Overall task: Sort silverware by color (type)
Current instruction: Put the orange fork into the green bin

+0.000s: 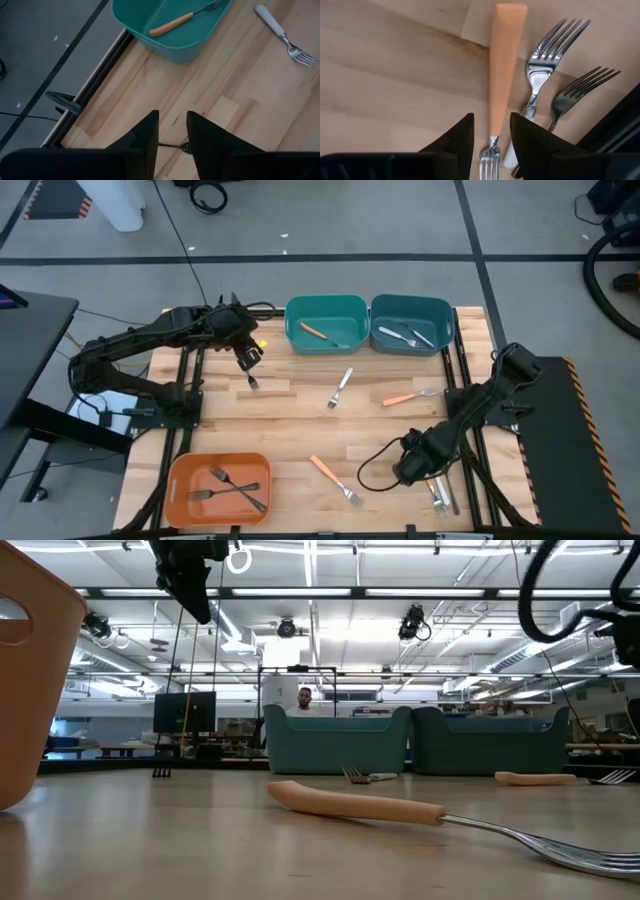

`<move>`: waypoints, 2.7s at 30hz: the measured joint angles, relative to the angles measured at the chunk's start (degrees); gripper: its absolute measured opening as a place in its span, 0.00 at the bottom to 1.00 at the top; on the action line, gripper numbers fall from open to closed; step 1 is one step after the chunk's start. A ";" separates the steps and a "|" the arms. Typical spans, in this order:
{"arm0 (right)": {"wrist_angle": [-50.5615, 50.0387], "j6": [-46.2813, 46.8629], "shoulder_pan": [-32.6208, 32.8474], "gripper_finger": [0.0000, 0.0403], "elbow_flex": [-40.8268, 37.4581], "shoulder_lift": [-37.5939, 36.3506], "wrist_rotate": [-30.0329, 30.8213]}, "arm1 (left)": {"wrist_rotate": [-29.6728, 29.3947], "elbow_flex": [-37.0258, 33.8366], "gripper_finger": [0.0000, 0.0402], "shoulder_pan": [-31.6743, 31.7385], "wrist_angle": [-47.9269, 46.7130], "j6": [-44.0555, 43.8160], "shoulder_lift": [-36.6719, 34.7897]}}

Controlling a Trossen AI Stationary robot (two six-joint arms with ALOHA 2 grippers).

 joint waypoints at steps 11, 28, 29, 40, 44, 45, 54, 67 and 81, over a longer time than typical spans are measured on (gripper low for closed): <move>7.82 0.15 0.55 0.33 -4.01 4.77 -1.51 | 0.02 0.00 0.27 0.00 0.02 -0.70 0.01; 10.61 -2.85 -1.83 0.14 -6.19 -2.57 1.78 | 0.04 -0.02 0.27 -0.07 5.02 -3.65 0.02; 10.86 -2.90 -2.58 0.14 -6.07 -3.97 2.98 | 0.04 -0.02 0.27 -0.07 5.80 -3.65 0.02; 18.42 -7.82 -18.16 0.14 -6.03 -18.49 29.83 | 0.04 -0.02 0.27 0.13 16.17 -0.42 0.04; 25.08 -17.54 -27.80 0.14 -6.03 -20.21 37.60 | 0.07 -0.02 0.27 0.43 20.19 2.34 0.04; 27.30 -20.69 -30.53 0.14 -6.03 -20.32 38.61 | 0.07 -0.02 0.27 0.61 20.74 2.72 0.04; 63.35 -54.72 -55.58 0.14 -5.90 -18.58 35.04 | 0.04 -0.07 0.27 5.37 23.43 2.55 0.68; 69.76 -89.02 -78.03 0.14 -5.23 -13.44 15.10 | -0.02 -0.02 0.27 11.57 25.60 -0.85 3.65; 56.61 -111.71 -80.51 0.22 2.92 -3.76 2.67 | -0.04 -0.04 0.27 16.31 28.85 -4.94 7.38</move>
